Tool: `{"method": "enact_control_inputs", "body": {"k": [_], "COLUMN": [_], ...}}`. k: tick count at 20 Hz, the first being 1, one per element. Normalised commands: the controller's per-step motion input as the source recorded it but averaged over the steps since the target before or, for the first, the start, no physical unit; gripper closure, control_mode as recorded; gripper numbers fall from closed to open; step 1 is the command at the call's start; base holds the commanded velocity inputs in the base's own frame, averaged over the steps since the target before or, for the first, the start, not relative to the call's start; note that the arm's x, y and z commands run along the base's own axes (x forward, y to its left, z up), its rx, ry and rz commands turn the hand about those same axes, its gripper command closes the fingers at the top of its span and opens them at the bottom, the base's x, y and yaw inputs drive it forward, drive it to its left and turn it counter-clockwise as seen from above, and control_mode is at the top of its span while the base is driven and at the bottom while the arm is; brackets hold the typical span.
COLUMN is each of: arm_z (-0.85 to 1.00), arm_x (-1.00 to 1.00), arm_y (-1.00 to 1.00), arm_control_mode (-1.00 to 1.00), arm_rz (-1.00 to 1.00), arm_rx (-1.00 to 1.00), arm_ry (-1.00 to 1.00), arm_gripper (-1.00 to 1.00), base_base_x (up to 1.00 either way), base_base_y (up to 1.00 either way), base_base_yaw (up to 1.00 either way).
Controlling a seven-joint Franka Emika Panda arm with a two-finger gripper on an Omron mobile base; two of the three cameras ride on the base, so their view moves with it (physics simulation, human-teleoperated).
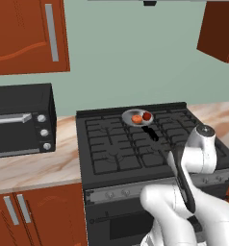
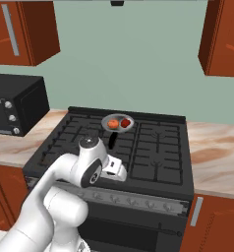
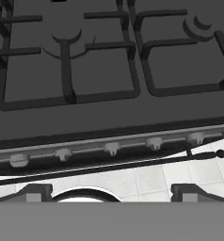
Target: Put the bell pepper and squash in the pan. Then turn on the rear center burner and set the heat to medium.
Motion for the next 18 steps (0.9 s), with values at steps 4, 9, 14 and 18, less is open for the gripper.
{"method": "enact_control_inputs", "body": {"k": [4,9,14,18], "arm_z": [-0.49,-0.35,-0.33,-0.28], "arm_x": [-0.22,-0.48,-0.53,-0.43], "arm_y": [-0.03,0.00,0.00,0.00], "arm_control_mode": [-1.00,-1.00,-1.00,-1.00], "arm_rz": [0.05,0.09,0.11,0.20], "arm_rx": [0.00,0.00,-0.02,-0.12], "arm_ry": [0.00,-0.05,-0.14,-0.53], "arm_gripper": [-1.00,-1.00,-1.00,-1.00], "base_base_x": [0.00,0.00,0.00,0.00], "base_base_y": [0.00,0.00,0.00,0.00], "base_base_yaw": [0.00,0.00,0.00,0.00]}}
